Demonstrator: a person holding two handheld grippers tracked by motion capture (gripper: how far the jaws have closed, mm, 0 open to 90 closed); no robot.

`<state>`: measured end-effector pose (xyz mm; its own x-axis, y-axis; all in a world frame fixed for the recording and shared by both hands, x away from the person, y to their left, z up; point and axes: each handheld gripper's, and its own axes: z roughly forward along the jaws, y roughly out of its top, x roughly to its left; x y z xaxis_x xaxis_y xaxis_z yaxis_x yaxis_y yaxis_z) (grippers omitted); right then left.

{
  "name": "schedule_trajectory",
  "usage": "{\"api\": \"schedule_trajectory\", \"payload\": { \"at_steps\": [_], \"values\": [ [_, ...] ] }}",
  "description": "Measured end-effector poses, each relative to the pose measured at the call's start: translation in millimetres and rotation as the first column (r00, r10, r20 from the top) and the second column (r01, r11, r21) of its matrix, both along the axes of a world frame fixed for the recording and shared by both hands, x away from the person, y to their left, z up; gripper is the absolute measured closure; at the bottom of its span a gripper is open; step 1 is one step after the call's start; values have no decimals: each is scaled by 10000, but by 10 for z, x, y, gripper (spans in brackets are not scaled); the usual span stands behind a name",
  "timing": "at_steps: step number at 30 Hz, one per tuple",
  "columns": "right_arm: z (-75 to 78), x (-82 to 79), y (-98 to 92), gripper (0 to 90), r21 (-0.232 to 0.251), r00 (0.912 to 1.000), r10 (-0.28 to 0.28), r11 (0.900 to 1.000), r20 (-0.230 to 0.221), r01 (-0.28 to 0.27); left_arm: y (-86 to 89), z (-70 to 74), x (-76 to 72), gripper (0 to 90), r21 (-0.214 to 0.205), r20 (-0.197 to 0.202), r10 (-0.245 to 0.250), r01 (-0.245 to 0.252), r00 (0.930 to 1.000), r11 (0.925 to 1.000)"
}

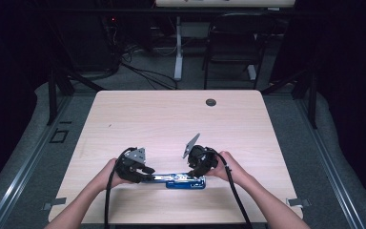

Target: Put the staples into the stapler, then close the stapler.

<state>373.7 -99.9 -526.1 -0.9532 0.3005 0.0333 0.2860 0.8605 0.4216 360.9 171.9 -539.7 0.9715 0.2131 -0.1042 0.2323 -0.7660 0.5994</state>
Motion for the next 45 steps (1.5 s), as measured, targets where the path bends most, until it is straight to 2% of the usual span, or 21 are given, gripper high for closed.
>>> {"api": "schedule_trajectory", "payload": {
  "at_steps": [1,5,12,13,14,17,18,25,27,28,29,31,33,34,35,42,45],
  "values": [
    [0,1,-3,603,18,10000,-22,10000,-7,22,0,-8,1,693,-123,-43,-18,17,10000,9999],
    [7,4,-38,563,319,9998,-177,9993,-8,177,3,-10,2,689,-154,-29,-17,17,10000,9999],
    [42,35,-95,435,861,9984,-532,9948,-187,547,32,0,7,673,-42,-35,6,-6,10000,10000],
    [46,40,-101,427,897,9980,-582,9941,-253,603,37,9,6,670,97,27,35,-35,10000,9999],
    [48,42,-106,417,929,9977,-635,9935,-215,653,39,-1,8,669,-72,-47,9,-10,10000,10000],
    [56,40,-114,384,991,9968,-760,9920,-247,781,40,1,5,668,-51,-30,17,-18,10000,10000],
    [60,40,-116,377,992,9966,-784,9918,-238,804,39,9,2,667,74,30,44,-44,10000,10000],
    [82,37,-136,281,1120,9952,-930,9891,-319,960,40,-2,17,654,-69,-67,33,-33,10000,10000],
    [80,37,-142,264,1122,9949,-935,9889,-375,971,37,9,13,649,73,8,61,-61,10000,10000],
    [81,36,-143,261,1127,9947,-960,9886,-374,997,36,6,12,647,14,2,72,-72,10000,10000],
    [89,36,-151,258,1176,9945,-982,9878,-367,1019,37,14,12,644,130,51,89,-89,9999,9999],
    [109,34,-159,259,1113,9939,-1050,9879,-343,1082,43,2,17,637,-49,-28,64,-64,10000,10000],
    [110,38,-162,258,1171,9939,-1051,9872,-348,1085,53,15,15,636,162,55,100,-101,9999,9998],
    [111,38,-163,259,1166,9938,-1055,9872,-337,1087,58,13,15,633,128,33,107,-107,9999,9999],
    [110,37,-161,264,1154,9937,-1065,9872,-346,1098,61,2,16,631,-38,-33,88,-89,10000,10000],
    [110,15,-139,329,1004,9949,-990,9898,-204,1006,79,15,15,614,133,29,171,-171,9998,9998],
    [112,19,-136,339,1057,9951,-969,9895,-174,982,91,9,24,592,78,-60,263,-262,9996,9996]
  ]
}}
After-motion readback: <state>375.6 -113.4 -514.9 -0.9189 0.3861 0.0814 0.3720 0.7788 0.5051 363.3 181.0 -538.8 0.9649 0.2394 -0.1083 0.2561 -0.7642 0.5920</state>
